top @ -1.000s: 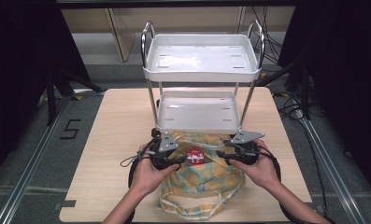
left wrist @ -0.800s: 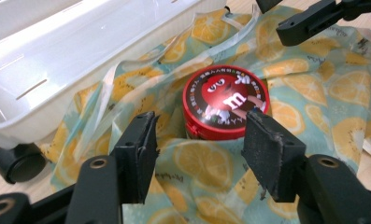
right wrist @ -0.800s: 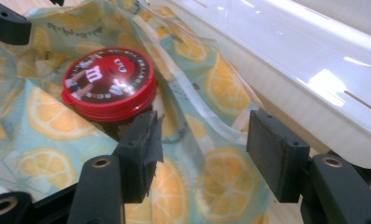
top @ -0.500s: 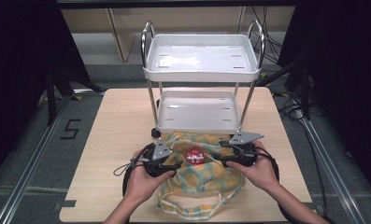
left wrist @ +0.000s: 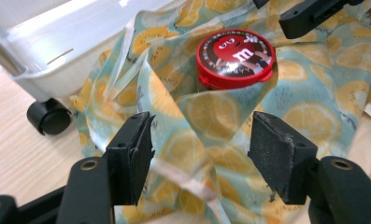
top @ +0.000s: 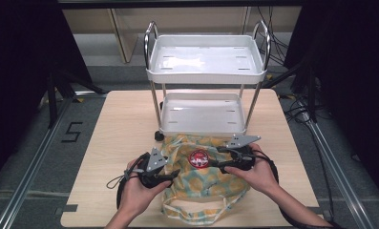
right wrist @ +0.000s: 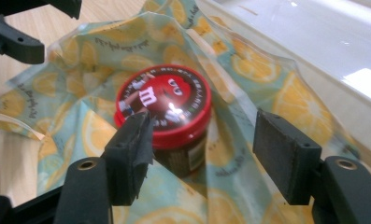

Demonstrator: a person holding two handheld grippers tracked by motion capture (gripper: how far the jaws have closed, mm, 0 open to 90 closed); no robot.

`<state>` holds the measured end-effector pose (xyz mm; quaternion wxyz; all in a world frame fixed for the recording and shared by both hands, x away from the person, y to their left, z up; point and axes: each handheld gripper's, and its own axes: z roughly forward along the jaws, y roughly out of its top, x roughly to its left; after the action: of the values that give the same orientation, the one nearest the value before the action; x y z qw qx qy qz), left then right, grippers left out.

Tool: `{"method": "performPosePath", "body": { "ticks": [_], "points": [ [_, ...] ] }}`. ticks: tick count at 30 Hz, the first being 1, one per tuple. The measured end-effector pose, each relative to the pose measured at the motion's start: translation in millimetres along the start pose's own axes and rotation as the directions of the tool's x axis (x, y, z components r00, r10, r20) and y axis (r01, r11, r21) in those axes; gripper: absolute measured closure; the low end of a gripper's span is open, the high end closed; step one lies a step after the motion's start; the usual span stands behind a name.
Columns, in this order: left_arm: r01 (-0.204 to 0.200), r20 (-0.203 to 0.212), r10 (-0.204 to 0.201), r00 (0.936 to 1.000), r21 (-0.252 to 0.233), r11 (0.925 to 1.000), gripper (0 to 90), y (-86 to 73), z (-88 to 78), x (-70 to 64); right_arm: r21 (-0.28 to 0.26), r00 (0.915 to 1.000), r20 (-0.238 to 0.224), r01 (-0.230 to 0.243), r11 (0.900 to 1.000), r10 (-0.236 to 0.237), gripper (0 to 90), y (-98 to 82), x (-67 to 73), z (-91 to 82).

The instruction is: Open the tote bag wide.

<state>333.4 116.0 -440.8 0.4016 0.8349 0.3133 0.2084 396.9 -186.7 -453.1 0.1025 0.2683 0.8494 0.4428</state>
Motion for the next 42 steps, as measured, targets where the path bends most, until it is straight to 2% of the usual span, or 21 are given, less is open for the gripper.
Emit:
{"method": "performPosePath", "body": {
  "ticks": [5, 6, 8, 9, 12, 14, 16, 17, 18, 19, 22, 24, 25, 28, 29, 31, 33, 38, 39, 41, 42],
  "points": [
    [-0.021, 0.005, 0.021, 0.9998, 0.003, 0.9998, 38.7, -7.9, -3.7, -1.4, 0.009, 0.9993, -0.035, -0.017, 1.000, 0.017, 36.1, 3.4, 2.7, 10.0],
    [0.015, 0.006, -0.015, 0.9999, -0.008, 0.9999, 38.7, -9.2, -2.4, -4.2, -0.002, 0.9988, -0.041, -0.027, 1.000, 0.027, 35.9, 3.5, 3.4, 13.4],
    [-0.015, 0.005, 0.015, 0.9999, -0.010, 0.9998, 38.7, -9.1, -0.7, -4.0, 0.007, 0.9986, -0.049, -0.019, 1.000, 0.020, 35.5, 5.0, 3.4, 16.3],
    [-0.015, 0.001, 0.015, 0.9999, 0.013, 0.9998, 38.8, -8.5, -1.0, -5.0, 0.011, 0.9980, -0.055, -0.032, 0.999, 0.032, 35.4, 6.3, 4.2, 17.0],
    [-0.016, 0.003, 0.016, 0.9999, 0.009, 0.9998, 38.9, -7.7, 1.8, -7.4, 0.010, 0.9981, -0.059, -0.015, 1.000, 0.016, 34.6, 9.5, 5.9, 21.8],
    [-0.038, 0.010, 0.038, 0.9992, 0.019, 0.9991, 39.0, -7.6, 2.2, -6.5, 0.003, 0.9974, -0.069, -0.022, 1.000, 0.022, 33.8, 10.5, 8.7, 26.3],
    [-0.021, 0.000, 0.021, 0.9998, 0.021, 0.9996, 38.9, -8.7, 3.1, -7.3, 0.022, 0.9970, -0.073, -0.024, 0.999, 0.026, 32.1, 11.4, 8.0, 27.6],
    [-0.033, 0.003, 0.033, 0.9994, 0.017, 0.9993, 38.9, -8.9, 3.5, -6.4, 0.017, 0.9960, -0.084, -0.029, 0.999, 0.030, 31.8, 11.6, 7.6, 29.4],
    [-0.042, 0.006, 0.041, 0.9991, 0.024, 0.9989, 38.9, -8.9, 3.3, -5.7, 0.014, 0.9956, -0.083, -0.042, 0.999, 0.043, 31.7, 11.6, 8.5, 31.0],
    [-0.016, 0.005, 0.016, 0.9999, 0.020, 0.9997, 38.8, -9.6, 4.3, -7.0, 0.018, 0.9960, -0.082, -0.034, 0.999, 0.036, 31.5, 12.7, 7.4, 30.6],
    [-0.016, 0.006, 0.016, 0.9999, 0.022, 0.9996, 38.7, -9.6, 5.4, -7.3, 0.018, 0.9965, -0.080, -0.025, 1.000, 0.026, 28.8, 14.3, 9.3, 33.8],
    [-0.034, 0.007, 0.034, 0.9994, 0.028, 0.9990, 38.6, -9.4, 6.1, -6.7, 0.035, 0.9961, -0.084, -0.025, 0.999, 0.028, 27.5, 14.5, 11.6, 36.7],
    [-0.027, 0.008, 0.026, 0.9996, 0.032, 0.9991, 38.6, -9.6, 6.6, -7.3, 0.033, 0.9968, -0.080, -0.007, 0.999, 0.009, 26.2, 14.1, 11.9, 39.1],
    [-0.022, 0.015, 0.021, 0.9997, 0.035, 0.9992, 38.4, -10.2, 7.6, -8.0, 0.040, 0.9973, -0.073, -0.004, 0.999, 0.007, 24.8, 13.2, 13.1, 44.2],
    [-0.033, 0.013, 0.032, 0.9994, 0.029, 0.9990, 38.5, -10.1, 8.2, -7.5, 0.052, 0.9970, -0.073, -0.025, 0.998, 0.028, 24.5, 12.8, 14.5, 45.3],
    [-0.013, 0.008, 0.012, 0.9999, 0.031, 0.9994, 38.4, -11.0, 9.0, -8.3, 0.042, 0.9974, -0.072, -0.007, 0.999, 0.010, 23.9, 12.0, 13.1, 49.4],
    [-0.029, 0.012, 0.028, 0.9995, 0.033, 0.9991, 38.4, -10.9, 9.1, -7.2, 0.052, 0.9967, -0.078, -0.017, 0.999, 0.021, 23.4, 11.3, 12.8, 51.3],
    [-0.016, 0.007, 0.015, 0.9999, 0.038, 0.9992, 38.4, -11.8, 11.1, -7.7, 0.046, 0.9949, -0.090, -0.042, 0.998, 0.046, 22.8, 10.4, 10.8, 55.9],
    [-0.035, 0.012, 0.035, 0.9993, 0.031, 0.9989, 38.4, -12.0, 12.0, -6.9, 0.045, 0.9944, -0.088, -0.055, 0.997, 0.059, 22.7, 9.9, 11.2, 56.6],
    [-0.004, 0.021, 0.003, 0.9998, 0.029, 0.9996, 38.4, -13.7, 14.8, -9.5, 0.045, 0.9948, -0.087, -0.050, 0.998, 0.054, 22.6, 8.7, 10.6, 58.2],
    [-0.019, 0.016, 0.018, 0.9997, 0.051, 0.9985, 38.4, -14.1, 15.0, -8.6, 0.045, 0.9943, -0.089, -0.054, 0.997, 0.058, 22.5, 8.4, 10.7, 58.6]
  ]
}}
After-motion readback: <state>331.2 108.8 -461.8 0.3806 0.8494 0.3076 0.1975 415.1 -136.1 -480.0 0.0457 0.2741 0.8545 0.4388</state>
